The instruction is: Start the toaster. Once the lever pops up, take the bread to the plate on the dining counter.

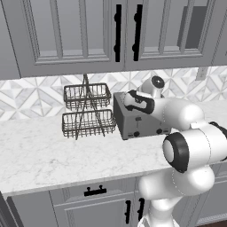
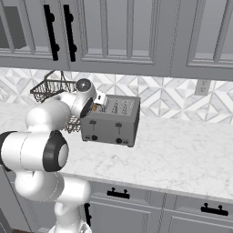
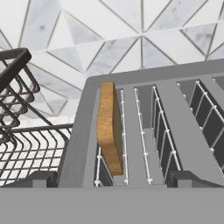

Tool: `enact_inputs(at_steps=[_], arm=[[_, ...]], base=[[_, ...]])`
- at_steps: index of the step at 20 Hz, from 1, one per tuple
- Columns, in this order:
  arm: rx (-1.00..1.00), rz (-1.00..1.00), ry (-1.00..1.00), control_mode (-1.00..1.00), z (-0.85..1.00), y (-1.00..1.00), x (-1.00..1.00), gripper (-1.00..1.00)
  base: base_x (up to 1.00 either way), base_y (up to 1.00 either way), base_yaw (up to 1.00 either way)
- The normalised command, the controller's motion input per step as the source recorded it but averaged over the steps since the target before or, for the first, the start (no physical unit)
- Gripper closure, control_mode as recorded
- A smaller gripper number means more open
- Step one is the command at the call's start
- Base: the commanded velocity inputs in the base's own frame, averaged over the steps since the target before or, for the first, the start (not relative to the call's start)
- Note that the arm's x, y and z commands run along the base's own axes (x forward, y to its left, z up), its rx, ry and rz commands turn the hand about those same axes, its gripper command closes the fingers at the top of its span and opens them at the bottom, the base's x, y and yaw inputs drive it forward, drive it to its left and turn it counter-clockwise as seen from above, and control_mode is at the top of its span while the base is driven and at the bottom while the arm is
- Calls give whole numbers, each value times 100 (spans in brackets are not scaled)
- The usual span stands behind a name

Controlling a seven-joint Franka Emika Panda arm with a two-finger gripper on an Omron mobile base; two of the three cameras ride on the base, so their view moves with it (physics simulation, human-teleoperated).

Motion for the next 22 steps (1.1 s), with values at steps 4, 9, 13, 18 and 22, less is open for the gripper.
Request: enact_inputs(at_steps=[4, 9, 13, 18, 22], arm=[[0, 0, 0, -100, 0, 0, 0, -100], [0, 0, 0, -100, 0, 0, 0, -100], [0, 0, 0, -100, 0, 0, 0, -100], [0, 0, 0, -100, 0, 0, 0, -100], [0, 0, 0, -100, 0, 0, 0, -100]], base=[[0, 0, 0], [0, 0, 0], [0, 0, 0], [0, 0, 0], [0, 0, 0]])
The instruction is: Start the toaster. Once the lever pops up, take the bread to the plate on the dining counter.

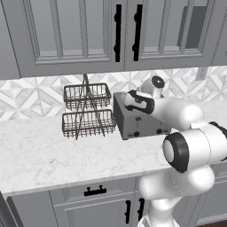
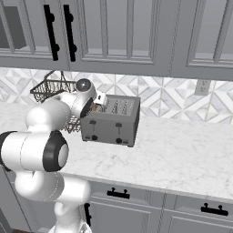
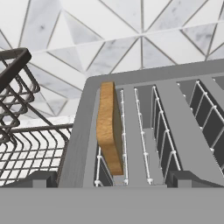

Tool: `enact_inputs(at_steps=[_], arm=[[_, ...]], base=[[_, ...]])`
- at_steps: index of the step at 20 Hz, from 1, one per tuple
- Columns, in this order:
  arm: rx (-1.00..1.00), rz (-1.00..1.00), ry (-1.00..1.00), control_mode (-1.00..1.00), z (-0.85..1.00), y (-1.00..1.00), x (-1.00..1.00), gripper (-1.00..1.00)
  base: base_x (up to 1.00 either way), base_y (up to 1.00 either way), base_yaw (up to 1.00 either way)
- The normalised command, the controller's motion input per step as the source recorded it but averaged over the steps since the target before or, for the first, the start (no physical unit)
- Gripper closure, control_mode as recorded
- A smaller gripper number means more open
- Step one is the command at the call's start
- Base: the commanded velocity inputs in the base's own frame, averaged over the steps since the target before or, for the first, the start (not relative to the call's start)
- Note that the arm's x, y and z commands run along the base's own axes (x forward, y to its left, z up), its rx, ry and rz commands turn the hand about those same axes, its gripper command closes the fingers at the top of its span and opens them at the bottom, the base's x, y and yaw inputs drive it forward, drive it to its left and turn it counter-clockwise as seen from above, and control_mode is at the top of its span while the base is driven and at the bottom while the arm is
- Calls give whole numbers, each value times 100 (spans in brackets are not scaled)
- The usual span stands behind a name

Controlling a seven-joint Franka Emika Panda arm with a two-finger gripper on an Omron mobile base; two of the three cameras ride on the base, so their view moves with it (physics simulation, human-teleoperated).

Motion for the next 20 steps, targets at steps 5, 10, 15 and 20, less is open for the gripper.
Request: enact_inputs(at_steps=[5, 10, 15, 20], arm=[[0, 0, 0, -100, 0, 0, 0, -100], [0, 0, 0, -100, -6, 6, 0, -100], [-2, 0, 0, -100, -11, 13, 0, -100], [-2, 0, 0, -100, -9, 11, 3, -100]], base=[[0, 0, 0], [0, 0, 0], [0, 0, 0], [0, 0, 0]])
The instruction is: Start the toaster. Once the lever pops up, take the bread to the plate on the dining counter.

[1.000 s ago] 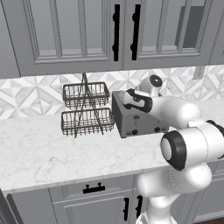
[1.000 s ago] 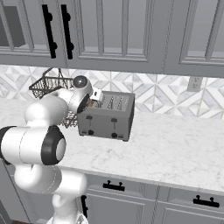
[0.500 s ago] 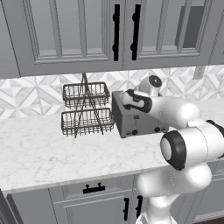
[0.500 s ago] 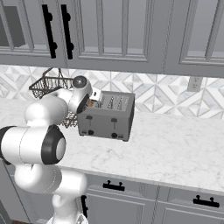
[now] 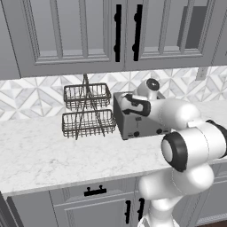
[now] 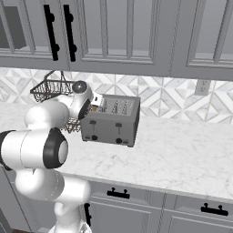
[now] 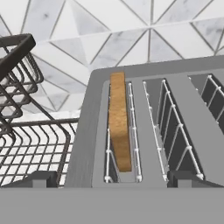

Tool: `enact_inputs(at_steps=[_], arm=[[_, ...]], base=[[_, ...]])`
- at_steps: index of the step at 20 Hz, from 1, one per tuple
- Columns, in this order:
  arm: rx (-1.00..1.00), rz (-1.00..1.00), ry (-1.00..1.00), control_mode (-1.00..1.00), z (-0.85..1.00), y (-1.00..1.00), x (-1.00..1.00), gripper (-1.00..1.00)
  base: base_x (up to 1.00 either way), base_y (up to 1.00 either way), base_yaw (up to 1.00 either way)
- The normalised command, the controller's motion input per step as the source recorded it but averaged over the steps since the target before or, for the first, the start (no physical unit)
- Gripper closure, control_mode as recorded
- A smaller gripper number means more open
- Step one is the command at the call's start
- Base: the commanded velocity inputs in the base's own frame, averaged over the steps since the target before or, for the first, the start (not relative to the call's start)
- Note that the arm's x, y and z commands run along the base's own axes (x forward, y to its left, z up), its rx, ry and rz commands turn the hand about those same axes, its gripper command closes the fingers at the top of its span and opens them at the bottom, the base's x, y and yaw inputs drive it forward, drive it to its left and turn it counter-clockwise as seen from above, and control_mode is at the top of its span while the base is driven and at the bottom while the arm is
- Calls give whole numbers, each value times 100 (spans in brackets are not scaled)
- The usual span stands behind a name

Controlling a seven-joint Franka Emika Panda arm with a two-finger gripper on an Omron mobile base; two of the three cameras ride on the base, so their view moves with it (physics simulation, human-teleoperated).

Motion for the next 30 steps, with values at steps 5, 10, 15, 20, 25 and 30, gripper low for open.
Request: enact_inputs(at_steps=[5, 10, 15, 20, 25, 30], arm=[[-1, 0, 0, -100, -8, 0, 17, -100], [0, 0, 0, -100, -5, 0, 24, -100], [0, 0, 0, -100, -5, 0, 22, -100], [-2, 0, 0, -100, -12, 0, 21, -100], [-2, 0, 0, -100, -12, 0, 17, -100], [-1, 0, 0, -100, -6, 0, 16, -100]], base=[[0, 0, 0], [0, 0, 0], [0, 0, 0], [0, 0, 0], [0, 0, 0], [0, 0, 0]])
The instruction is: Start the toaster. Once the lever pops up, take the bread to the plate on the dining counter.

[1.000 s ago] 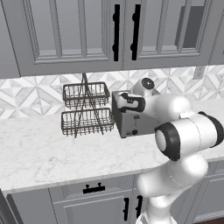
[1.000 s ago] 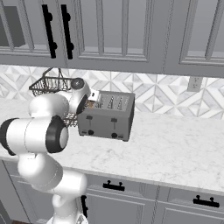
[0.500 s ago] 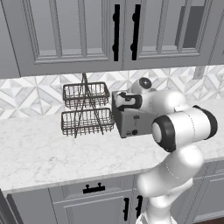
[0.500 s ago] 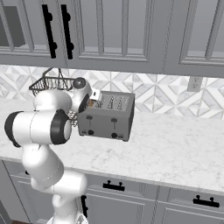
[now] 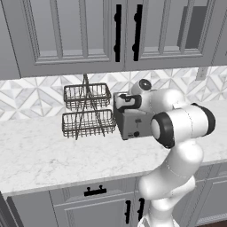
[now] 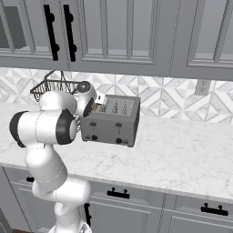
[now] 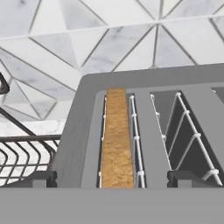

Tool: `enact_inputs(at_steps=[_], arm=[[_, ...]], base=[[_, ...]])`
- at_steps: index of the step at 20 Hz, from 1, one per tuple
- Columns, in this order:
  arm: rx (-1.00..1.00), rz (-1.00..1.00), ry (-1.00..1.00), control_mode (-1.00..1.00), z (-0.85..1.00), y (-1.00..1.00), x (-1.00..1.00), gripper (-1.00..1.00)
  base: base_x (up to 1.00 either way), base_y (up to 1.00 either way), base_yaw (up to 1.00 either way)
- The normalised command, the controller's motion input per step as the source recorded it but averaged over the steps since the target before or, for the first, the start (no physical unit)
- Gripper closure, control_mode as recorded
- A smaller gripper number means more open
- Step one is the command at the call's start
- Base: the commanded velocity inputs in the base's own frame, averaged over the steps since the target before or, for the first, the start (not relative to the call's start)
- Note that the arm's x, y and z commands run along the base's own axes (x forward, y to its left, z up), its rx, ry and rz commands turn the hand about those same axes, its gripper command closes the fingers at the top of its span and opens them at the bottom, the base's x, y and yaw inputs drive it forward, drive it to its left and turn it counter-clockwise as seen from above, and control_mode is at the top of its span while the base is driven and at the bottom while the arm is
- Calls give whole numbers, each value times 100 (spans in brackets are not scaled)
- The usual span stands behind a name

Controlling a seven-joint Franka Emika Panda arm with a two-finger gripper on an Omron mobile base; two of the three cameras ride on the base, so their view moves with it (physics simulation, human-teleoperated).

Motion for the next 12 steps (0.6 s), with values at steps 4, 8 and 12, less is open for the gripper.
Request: enact_inputs(at_steps=[4, 8, 12], arm=[[-1, 0, 0, -100, -8, 0, 15, -100], [0, 0, 0, -100, -2, 0, 5, -100], [0, 0, 0, -100, 0, -5, 0, 100]], base=[[0, 0, 0], [0, 0, 0], [0, 0, 0]])
